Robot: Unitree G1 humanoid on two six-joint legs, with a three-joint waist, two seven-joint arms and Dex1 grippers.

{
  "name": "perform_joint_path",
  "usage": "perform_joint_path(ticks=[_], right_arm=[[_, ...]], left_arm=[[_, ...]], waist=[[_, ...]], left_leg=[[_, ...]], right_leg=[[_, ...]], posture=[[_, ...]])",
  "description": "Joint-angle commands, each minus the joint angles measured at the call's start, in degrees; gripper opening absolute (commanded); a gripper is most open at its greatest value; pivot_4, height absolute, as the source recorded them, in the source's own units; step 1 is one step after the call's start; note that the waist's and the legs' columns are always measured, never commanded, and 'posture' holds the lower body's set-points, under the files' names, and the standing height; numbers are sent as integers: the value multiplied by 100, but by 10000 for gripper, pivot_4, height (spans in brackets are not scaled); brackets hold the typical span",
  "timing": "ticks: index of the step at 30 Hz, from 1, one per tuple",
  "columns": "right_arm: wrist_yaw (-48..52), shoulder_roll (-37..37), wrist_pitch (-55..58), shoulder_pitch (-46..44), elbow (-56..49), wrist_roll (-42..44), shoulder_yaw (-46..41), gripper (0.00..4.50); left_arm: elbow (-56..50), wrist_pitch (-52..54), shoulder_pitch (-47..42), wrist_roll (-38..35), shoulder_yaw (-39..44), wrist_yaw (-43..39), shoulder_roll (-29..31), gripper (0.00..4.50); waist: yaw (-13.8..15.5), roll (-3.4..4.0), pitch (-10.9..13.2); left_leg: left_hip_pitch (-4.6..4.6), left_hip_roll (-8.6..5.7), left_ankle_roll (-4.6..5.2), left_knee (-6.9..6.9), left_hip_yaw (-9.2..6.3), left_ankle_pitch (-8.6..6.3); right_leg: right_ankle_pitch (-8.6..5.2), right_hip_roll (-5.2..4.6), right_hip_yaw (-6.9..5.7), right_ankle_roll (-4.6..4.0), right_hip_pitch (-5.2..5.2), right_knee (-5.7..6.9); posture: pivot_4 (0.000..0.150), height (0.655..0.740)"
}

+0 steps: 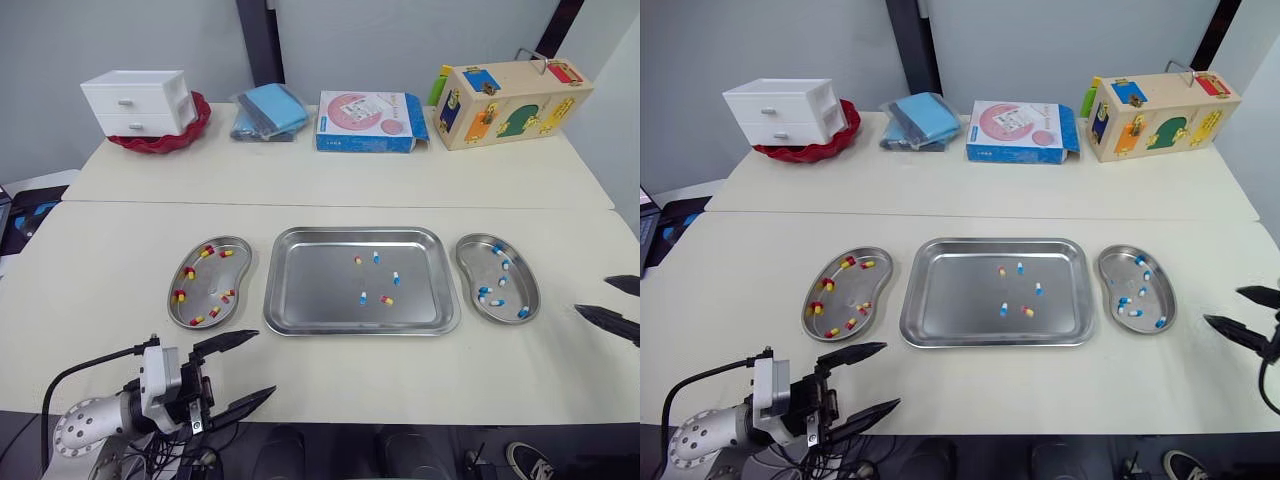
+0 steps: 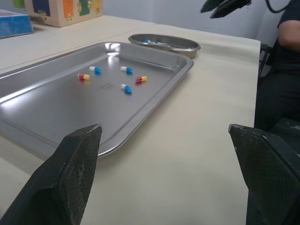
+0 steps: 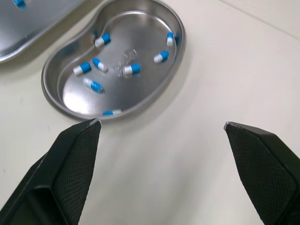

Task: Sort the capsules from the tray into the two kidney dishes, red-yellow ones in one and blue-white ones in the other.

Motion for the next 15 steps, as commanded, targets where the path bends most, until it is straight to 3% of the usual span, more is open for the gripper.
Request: perform_joint_path(ticks=[1, 15], right_arm=[[173, -279, -328, -164, 497, -25, -133, 44544], [274, -440, -604, -358, 672, -106, 227, 44544]], left_arm=[[-237, -74, 129, -27, 207, 107, -6, 45000], [-231, -119, 215, 1, 268, 210, 8, 45000]], waist=[[-10, -1, 0], [-14, 1, 0]], left_leg=[[1, 0, 0, 0, 0, 0], [4, 1, 0, -1, 9, 0]], right_leg=[[0, 0, 0, 0, 0, 0], [0, 0, 7, 1, 1, 0]], posture=[[1500, 7400], [1500, 7400]])
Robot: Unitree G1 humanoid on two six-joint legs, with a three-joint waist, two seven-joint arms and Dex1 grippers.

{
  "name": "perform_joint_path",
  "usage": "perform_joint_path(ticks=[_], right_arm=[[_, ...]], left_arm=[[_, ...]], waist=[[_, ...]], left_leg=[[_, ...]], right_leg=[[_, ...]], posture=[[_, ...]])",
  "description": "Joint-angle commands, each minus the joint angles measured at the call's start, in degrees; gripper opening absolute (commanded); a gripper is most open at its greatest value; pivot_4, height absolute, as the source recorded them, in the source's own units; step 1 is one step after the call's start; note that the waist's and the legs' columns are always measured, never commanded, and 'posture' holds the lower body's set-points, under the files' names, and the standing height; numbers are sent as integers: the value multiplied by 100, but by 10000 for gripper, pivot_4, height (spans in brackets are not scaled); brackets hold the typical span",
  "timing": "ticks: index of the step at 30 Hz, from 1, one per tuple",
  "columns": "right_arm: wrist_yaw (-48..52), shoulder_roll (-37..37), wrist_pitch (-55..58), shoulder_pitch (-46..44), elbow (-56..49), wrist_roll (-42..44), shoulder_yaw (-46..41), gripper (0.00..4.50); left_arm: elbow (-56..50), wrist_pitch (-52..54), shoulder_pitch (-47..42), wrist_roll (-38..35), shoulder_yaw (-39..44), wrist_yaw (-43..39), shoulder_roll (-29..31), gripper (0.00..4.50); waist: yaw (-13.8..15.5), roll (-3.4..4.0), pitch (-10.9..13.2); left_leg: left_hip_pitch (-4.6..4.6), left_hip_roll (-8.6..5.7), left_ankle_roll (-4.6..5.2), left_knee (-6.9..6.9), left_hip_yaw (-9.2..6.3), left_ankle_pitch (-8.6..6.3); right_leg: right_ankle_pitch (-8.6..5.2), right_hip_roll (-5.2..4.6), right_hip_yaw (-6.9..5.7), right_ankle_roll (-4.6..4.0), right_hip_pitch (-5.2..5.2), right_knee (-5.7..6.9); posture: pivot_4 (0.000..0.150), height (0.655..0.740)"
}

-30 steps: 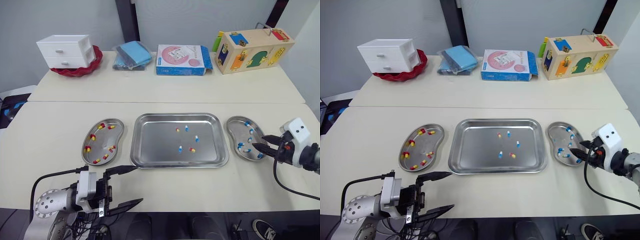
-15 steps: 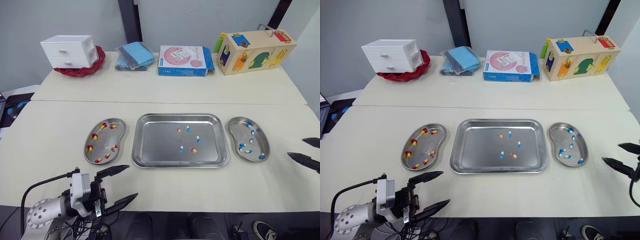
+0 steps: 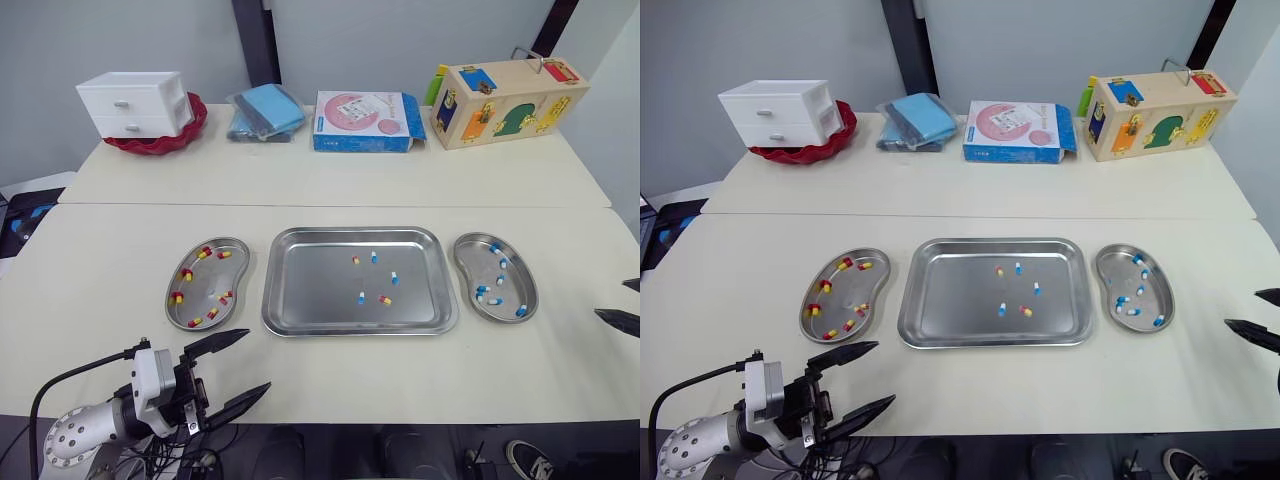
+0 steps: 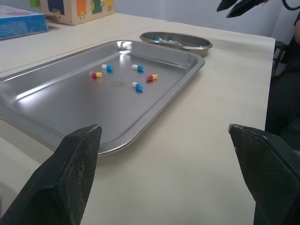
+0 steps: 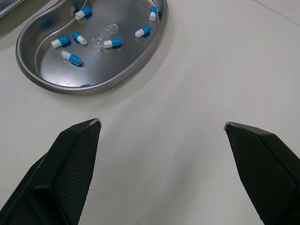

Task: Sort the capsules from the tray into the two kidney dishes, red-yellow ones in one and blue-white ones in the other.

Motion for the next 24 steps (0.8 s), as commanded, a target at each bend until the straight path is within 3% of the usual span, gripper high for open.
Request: perform_joint_path(ticks=[1, 6, 12, 18, 24], right_arm=[[66, -194, -90, -43, -139, 44, -131, 44544], [238, -242, 124, 57, -576, 201, -214, 44544], [155, -150, 1072, -236, -2433, 974, 235, 44544], [-536, 204, 2044, -1452, -3906, 1577, 1736, 44544], [-837, 802, 2488, -2793, -3999, 1330, 3321, 44544]], left_arm=[[-138, -84, 58, -14, 140, 3, 15, 45000], [-139, -75, 56, -7, 117, 26, 12, 45000], [-183, -12, 44, -28, 86, 131, -40, 45000], [-277, 97, 131, -45, 77, 271, -80, 45000], [-440, 174, 301, -55, 124, 351, -90, 45000]], waist=[[0, 0, 0], [1, 1, 0], [-6, 5, -1], [9, 0, 1], [42, -5, 4]], left_leg=[[0, 0, 0, 0, 0, 0], [0, 0, 0, 0, 0, 0], [2, 4, 0, -1, 0, 0], [-3, 6, -1, 0, -1, 0], [-8, 6, -1, 2, -6, 0]], right_leg=[[0, 0, 0, 0, 0, 0], [0, 0, 0, 0, 0, 0], [0, 2, -1, 0, 1, 2], [1, 1, -3, 1, 0, -1], [2, 0, -8, 1, -5, -3]], posture=[[1500, 7400], [1500, 7400], [1500, 7400], [1500, 7400], [1500, 7400]])
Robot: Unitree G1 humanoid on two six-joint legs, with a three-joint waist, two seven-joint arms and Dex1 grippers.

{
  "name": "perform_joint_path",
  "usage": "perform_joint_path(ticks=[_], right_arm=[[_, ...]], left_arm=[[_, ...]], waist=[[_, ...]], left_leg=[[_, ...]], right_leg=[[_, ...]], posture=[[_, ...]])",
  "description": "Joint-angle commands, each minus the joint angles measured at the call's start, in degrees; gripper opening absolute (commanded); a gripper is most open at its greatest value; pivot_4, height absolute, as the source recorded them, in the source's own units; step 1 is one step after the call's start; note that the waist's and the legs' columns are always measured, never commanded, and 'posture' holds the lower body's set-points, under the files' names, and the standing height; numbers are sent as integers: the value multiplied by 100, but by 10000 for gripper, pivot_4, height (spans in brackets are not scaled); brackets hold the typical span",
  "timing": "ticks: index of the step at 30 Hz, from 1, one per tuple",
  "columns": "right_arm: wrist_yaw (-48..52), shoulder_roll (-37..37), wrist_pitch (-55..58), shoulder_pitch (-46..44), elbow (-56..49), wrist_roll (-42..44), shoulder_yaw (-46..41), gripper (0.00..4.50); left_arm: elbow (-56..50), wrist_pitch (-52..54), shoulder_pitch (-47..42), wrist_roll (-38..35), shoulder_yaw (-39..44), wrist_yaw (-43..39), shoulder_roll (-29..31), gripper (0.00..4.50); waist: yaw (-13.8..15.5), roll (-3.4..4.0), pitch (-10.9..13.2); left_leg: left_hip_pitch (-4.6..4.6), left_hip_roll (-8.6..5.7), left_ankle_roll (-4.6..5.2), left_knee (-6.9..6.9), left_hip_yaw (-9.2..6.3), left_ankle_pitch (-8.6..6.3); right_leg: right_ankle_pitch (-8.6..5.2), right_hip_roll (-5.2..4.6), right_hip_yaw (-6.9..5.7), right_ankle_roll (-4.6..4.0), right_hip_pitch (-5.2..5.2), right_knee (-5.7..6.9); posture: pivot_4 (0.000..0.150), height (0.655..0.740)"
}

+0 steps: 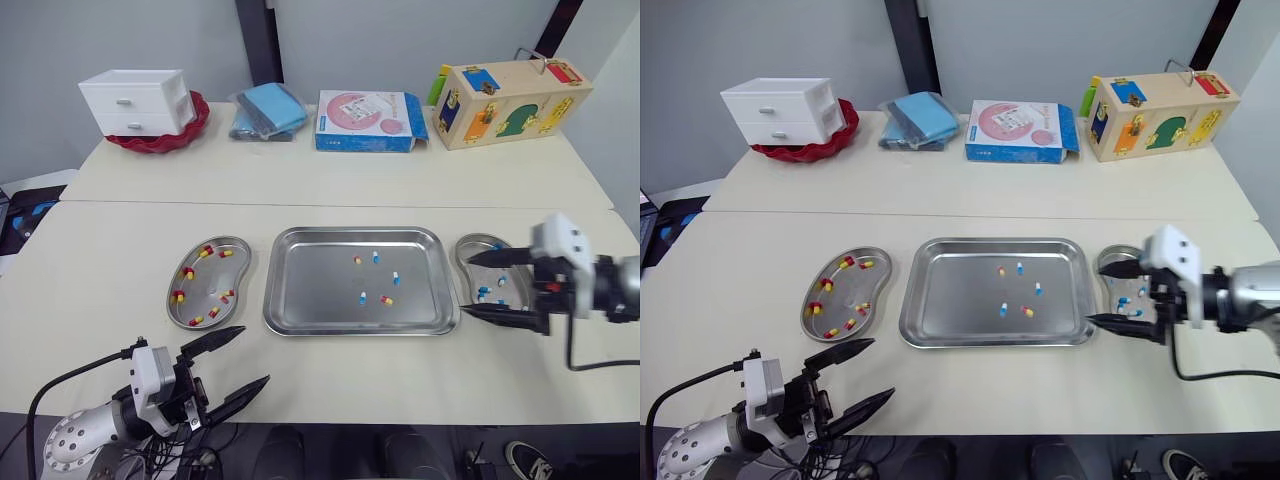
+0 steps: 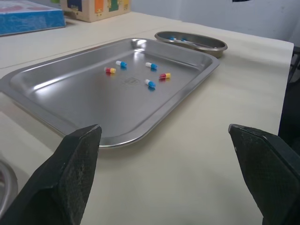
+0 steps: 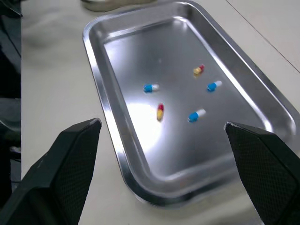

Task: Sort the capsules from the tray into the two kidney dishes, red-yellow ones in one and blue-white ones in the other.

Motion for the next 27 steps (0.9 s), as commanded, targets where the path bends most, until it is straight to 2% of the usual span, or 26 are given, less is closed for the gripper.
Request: perform_joint_path(ticks=[1, 5, 12, 15, 18, 27], right_arm=[[-86, 181, 78, -499, 9, -312, 726, 44544], [-345, 940, 14, -1412, 590, -1143, 1962, 44544], [-803, 1757, 34, -1750, 1081, -1871, 2756, 44544], [-839, 1870, 6, -1772, 1150, -2048, 2862, 38921], [-839, 1960, 7, -1794, 1191, -2140, 2909, 28603], [-891, 2245, -71, -1815, 1400, -2510, 2994, 28603]], left_arm=[[-194, 10, 83, -45, 89, 32, 7, 45000], [-173, -5, 135, -28, 160, 50, 21, 45000], [-245, -7, 205, -33, 199, 112, 8, 45000], [-267, -29, 264, -26, 207, 109, -2, 45000], [-257, -42, 271, -10, 199, 112, 0, 45000], [-266, -27, 256, -1, 200, 112, 34, 45000]], waist=[[15, 0, 0], [-14, -3, 0], [8, -7, -3], [4, -6, -2], [4, -6, -3], [-17, -6, -3]], left_leg=[[0, 0, 0, -1, -1, 0], [-6, 4, 0, -2, -3, 0], [-55, 2, -1, -1, -13, 1], [-57, 2, -1, -2, -13, 1], [-56, 2, -1, -1, -13, 1], [-55, 3, -1, 0, -14, 1]], right_leg=[[0, 0, -1, 0, 0, -1], [0, 1, -5, -1, -14, 2], [0, -1, -16, -2, -65, 9], [0, -1, -17, -3, -70, 12], [0, -1, -16, -2, -69, 13], [0, 0, -17, -3, -69, 17]], posture=[[1500, 7400], [1500, 7400], [1500, 7400], [1500, 7400], [1500, 7400], [1500, 7400]])
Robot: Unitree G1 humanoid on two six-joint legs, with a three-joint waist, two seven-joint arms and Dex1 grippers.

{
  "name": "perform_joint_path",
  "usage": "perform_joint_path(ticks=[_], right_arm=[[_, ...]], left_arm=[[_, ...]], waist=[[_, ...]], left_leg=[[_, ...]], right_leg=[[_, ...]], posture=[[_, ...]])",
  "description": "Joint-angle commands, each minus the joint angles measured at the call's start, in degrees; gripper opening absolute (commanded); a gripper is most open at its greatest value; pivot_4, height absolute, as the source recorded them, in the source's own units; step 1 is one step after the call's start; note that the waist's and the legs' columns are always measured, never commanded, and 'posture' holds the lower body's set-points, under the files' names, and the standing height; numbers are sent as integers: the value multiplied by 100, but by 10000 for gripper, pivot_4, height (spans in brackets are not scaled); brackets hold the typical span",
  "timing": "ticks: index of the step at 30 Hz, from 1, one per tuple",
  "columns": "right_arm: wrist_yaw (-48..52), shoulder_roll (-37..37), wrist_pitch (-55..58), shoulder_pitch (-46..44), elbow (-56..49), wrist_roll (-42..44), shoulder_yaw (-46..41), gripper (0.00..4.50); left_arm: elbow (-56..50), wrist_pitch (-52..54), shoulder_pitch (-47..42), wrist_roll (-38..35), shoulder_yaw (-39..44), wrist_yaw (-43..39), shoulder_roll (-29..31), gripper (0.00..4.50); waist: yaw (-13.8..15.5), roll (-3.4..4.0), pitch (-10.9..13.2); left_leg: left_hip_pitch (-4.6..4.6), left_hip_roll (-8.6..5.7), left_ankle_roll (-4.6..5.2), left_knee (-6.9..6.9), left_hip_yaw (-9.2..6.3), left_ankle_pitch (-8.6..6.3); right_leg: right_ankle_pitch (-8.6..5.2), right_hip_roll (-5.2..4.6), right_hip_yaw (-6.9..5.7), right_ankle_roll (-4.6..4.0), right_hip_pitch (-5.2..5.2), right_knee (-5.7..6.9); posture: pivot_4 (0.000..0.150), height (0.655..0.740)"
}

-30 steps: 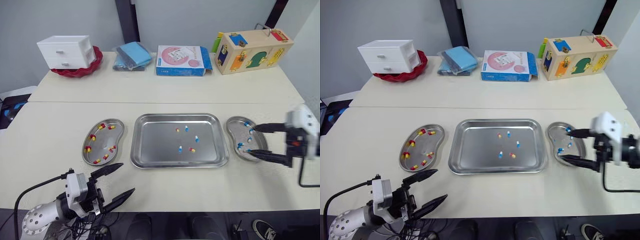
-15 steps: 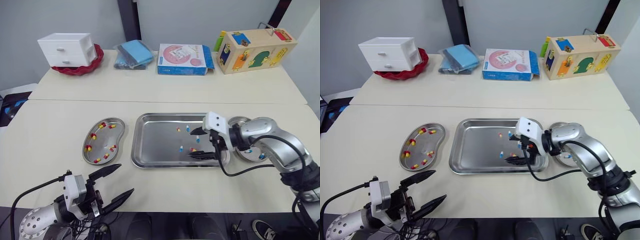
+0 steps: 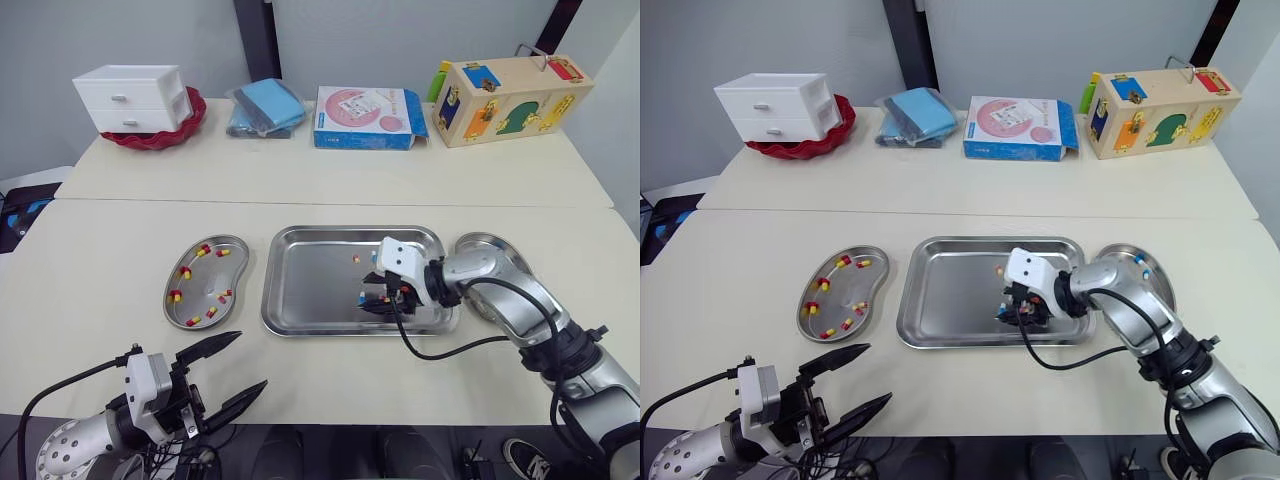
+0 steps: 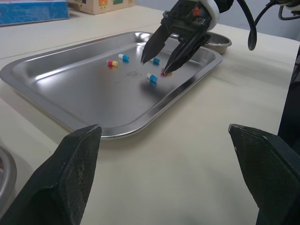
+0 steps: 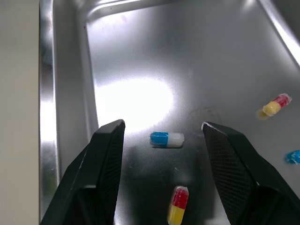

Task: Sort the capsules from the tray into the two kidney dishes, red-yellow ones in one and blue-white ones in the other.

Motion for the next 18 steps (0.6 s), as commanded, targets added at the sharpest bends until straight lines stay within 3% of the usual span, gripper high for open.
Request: perform_joint_path(ticks=[1, 18], right_arm=[[-35, 72, -74, -81, -83, -114, -36, 28603], [-46, 220, -320, 71, 152, -610, 204, 28603]], left_arm=[[-173, -38, 27, -5, 119, 5, 39, 45000], [-99, -11, -44, -5, 139, -38, 86, 45000]], waist=[[-2, 0, 0], [-14, 0, 0]], left_leg=[[0, 0, 0, 0, 0, 0], [0, 0, 0, 0, 0, 0]], right_leg=[[0, 0, 0, 0, 0, 0], [0, 0, 0, 0, 0, 0]], posture=[[1500, 7400], [1500, 7400]])
